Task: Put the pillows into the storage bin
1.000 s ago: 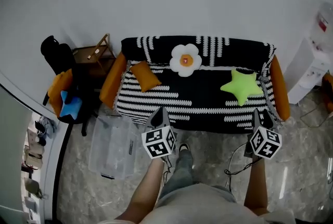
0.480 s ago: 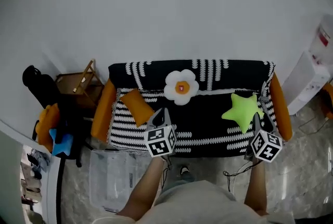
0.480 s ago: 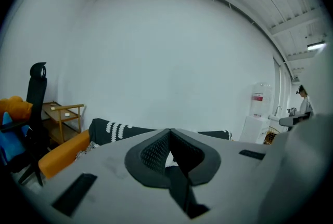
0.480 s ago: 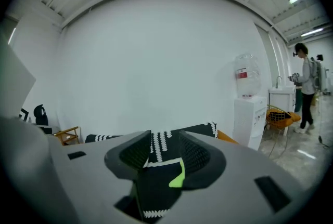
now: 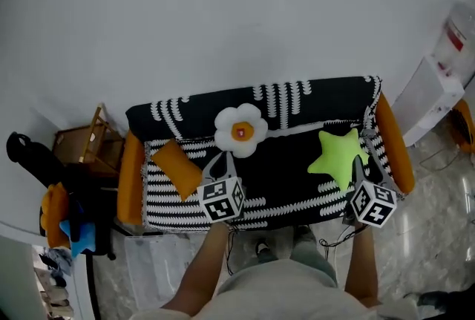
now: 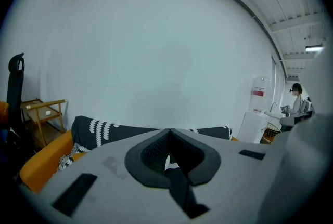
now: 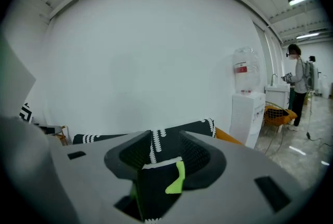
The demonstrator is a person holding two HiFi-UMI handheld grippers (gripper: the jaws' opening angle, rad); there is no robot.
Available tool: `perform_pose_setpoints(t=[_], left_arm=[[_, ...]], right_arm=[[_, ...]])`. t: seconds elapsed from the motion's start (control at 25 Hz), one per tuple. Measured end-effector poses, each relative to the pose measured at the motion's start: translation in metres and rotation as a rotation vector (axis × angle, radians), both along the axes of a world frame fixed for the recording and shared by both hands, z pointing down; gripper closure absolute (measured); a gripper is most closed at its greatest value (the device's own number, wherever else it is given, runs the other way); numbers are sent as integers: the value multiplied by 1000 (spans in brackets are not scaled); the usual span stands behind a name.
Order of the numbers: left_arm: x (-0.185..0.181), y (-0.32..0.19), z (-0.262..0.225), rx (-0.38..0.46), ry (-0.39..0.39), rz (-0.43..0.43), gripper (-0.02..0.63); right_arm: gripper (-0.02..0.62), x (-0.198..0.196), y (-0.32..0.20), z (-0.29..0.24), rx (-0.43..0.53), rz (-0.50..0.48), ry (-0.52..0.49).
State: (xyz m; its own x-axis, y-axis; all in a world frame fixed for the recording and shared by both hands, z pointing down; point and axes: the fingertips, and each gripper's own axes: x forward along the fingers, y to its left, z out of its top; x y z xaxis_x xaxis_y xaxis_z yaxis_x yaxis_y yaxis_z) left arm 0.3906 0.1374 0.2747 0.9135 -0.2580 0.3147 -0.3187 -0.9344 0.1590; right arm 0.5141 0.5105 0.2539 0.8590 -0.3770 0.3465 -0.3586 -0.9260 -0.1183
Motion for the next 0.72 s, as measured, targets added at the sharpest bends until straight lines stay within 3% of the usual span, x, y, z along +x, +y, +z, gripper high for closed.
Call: perform_pose_setpoints(t=[0.44,0.72], left_arm=[[99,24,16,-37,-31,6,603],[145,58,75,-70,-146,57,603]], right_arm=[[422,96,17,19,-21,-11,-53],[419,135,41,72,-60,5,-147]])
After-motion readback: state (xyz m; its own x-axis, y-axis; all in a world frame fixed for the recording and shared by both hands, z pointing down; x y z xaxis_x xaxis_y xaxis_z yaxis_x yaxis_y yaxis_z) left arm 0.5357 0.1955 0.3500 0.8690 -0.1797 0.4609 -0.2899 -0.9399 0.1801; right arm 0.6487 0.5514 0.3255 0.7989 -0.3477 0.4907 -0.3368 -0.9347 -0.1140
